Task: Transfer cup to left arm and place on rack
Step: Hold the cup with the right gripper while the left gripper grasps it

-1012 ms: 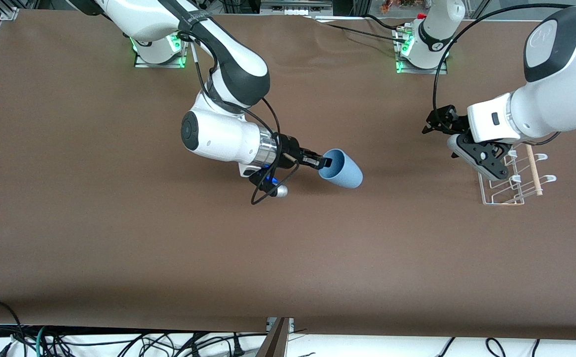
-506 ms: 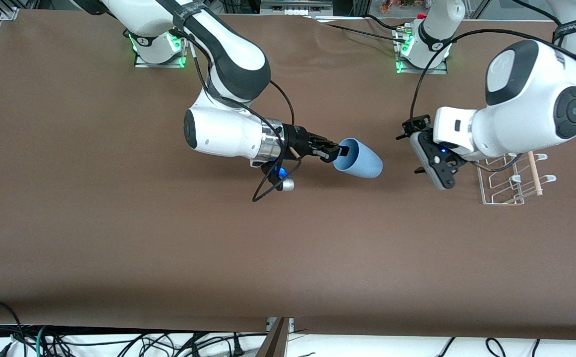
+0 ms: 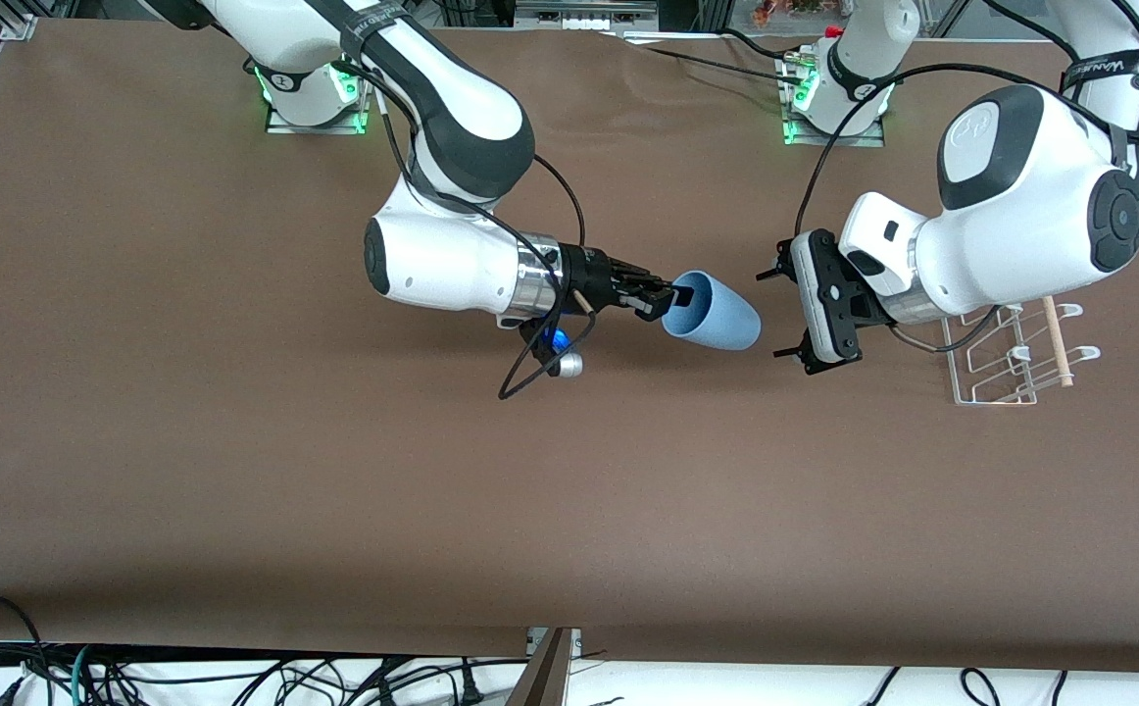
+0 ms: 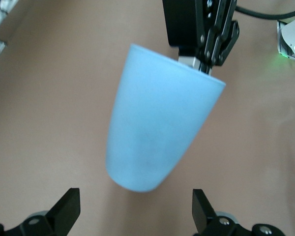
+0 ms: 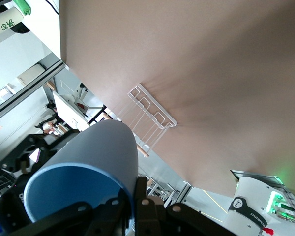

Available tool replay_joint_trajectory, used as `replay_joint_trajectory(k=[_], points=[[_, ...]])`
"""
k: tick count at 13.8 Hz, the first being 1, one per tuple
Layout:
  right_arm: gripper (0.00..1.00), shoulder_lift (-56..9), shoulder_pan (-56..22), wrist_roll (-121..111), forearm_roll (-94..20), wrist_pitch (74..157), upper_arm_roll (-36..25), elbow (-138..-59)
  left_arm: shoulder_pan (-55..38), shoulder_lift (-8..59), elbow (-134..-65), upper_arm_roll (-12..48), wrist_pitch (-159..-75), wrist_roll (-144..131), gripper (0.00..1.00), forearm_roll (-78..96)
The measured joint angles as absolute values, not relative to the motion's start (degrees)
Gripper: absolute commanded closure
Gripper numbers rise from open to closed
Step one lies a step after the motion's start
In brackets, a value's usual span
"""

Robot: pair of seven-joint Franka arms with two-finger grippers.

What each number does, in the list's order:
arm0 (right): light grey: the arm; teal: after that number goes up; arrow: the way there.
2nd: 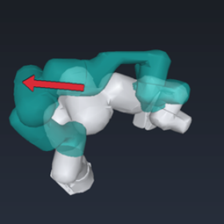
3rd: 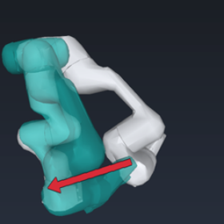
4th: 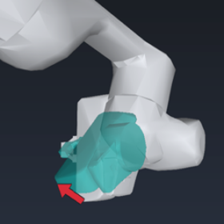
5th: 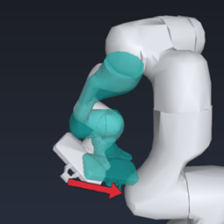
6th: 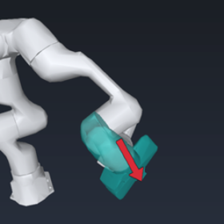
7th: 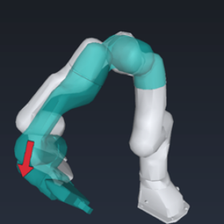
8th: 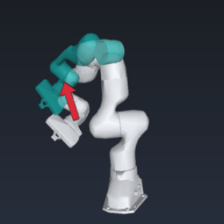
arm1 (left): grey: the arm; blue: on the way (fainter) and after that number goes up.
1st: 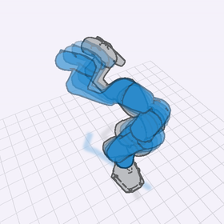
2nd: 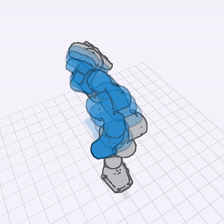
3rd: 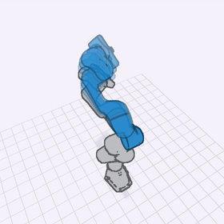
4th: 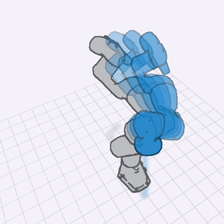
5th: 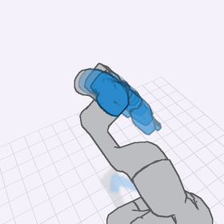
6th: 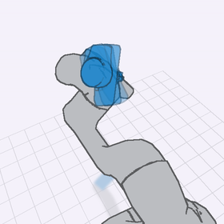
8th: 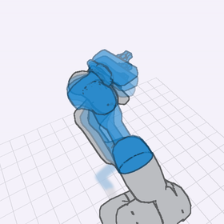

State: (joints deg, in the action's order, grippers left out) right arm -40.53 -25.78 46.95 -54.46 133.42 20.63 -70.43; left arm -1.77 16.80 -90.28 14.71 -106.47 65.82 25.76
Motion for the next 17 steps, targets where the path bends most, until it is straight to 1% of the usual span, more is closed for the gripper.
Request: replay_joint_trajectory(k=[2, 4, 10, 11, 12, 15, 16, 17], points=[[1.0, -40.5, -25.8, 46.9, -54.5, 133.4, 20.6, -70.4, -1.7, 17.6, -90.3, 15.0, -109.4, 68.0, 0.0, 26.5], [1.0, -40.5, -25.7, 47.0, -54.5, 133.4, 20.6, -70.4, -1.7, 18.5, -90.3, 15.7, -110.3, 69.1, 0.0, 27.9], [1.0, -40.6, -25.7, 47.0, -54.5, 133.4, 20.7, -70.4, -1.7, 19.3, -90.3, 16.3, -108.1, 73.5, 0.0, 30.8], [1.0, -40.6, -25.7, 47.0, -54.5, 133.4, 20.7, -70.4, -1.7, 19.3, -90.3, 16.3, -108.0, 73.8, 0.01, 30.9], [1.0, -40.6, -25.7, 47.0, -54.5, 133.4, 20.7, -70.4, -1.7, 19.3, -90.3, 16.6, -107.9, 74.2, 0.04, 31.1], [1.0, -40.6, -25.7, 47.0, -54.5, 133.3, 20.7, -70.4, -1.7, 19.4, -90.4, 17.8, -108.0, 74.9, 0.02, 31.3], [1.0, -40.6, -25.7, 47.0, -54.5, 133.2, 20.7, -70.3, -1.7, 19.4, -90.4, 18.0, -108.0, 75.4, 0.0, 31.3], [1.0, -40.6, -25.7, 47.0, -54.5, 133.2, 20.7, -70.3, -1.7, 19.4, -90.4, 18.0, -108.0, 76.4, 0.04, 31.3]])
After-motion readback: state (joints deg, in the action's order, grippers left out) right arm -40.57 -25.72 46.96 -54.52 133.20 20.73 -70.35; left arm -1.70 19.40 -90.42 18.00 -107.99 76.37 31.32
